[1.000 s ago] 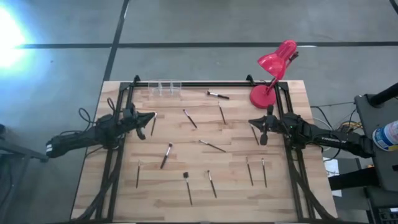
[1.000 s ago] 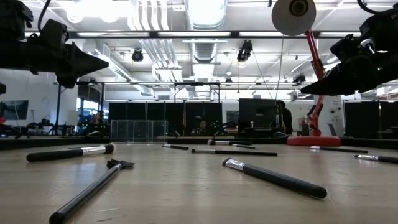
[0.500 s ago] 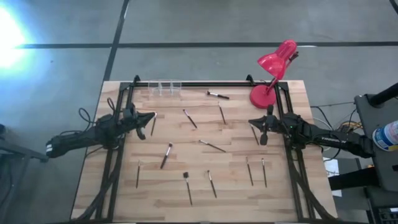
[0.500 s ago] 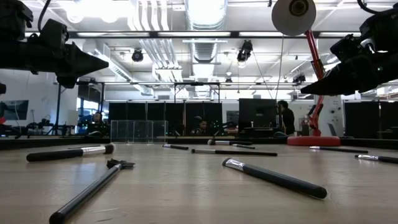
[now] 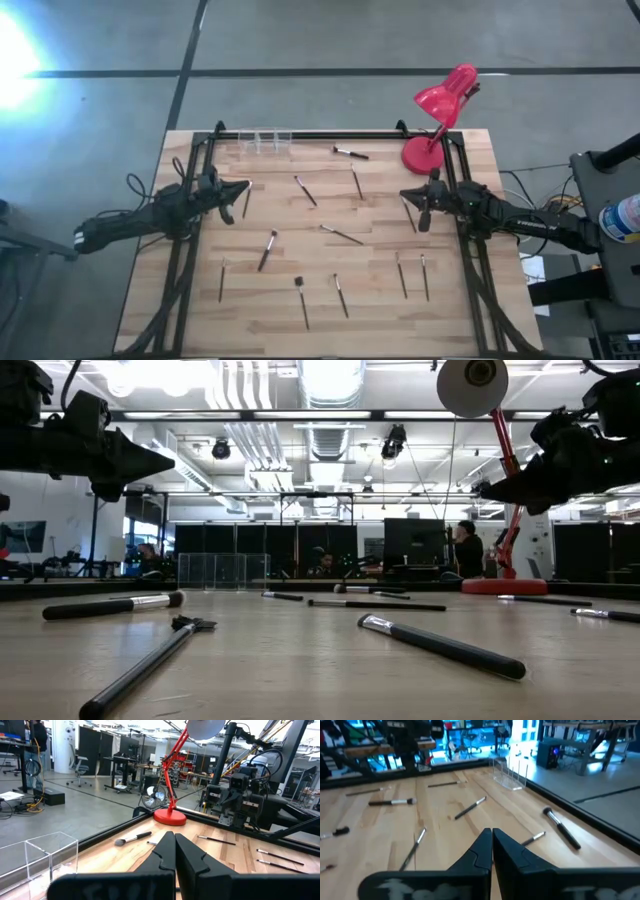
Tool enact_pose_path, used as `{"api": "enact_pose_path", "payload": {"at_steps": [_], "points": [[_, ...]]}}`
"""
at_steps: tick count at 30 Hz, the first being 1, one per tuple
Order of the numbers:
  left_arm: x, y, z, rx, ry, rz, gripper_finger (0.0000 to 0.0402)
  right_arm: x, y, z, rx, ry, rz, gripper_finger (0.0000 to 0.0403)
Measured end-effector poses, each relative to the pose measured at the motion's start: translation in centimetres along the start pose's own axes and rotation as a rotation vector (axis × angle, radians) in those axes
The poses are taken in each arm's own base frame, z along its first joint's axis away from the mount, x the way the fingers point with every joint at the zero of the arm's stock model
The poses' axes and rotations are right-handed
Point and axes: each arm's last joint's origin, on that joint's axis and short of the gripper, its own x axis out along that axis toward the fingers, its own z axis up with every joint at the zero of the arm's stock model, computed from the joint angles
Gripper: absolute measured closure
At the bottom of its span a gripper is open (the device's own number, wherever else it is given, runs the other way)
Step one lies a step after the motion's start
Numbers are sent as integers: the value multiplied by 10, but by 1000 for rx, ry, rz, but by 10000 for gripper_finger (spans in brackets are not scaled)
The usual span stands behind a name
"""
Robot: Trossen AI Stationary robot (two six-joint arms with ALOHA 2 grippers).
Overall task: Put items in baskets/containers
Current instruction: Put the black eyeshadow brush into the transparent organizer
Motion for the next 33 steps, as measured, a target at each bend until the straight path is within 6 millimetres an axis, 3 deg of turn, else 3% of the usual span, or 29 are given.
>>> {"api": "enact_pose_path", "payload": {"at_steps": [18,25,33], "points": [[0,0,0,0,0,0,401,0,1,7,26,-70,12,394],[0,0,0,0,0,0,401,6,-1,15,32,129,-106,394],[0,0,0,-20,0,0,401,26,-2,16,111,301,-200,394]]}}
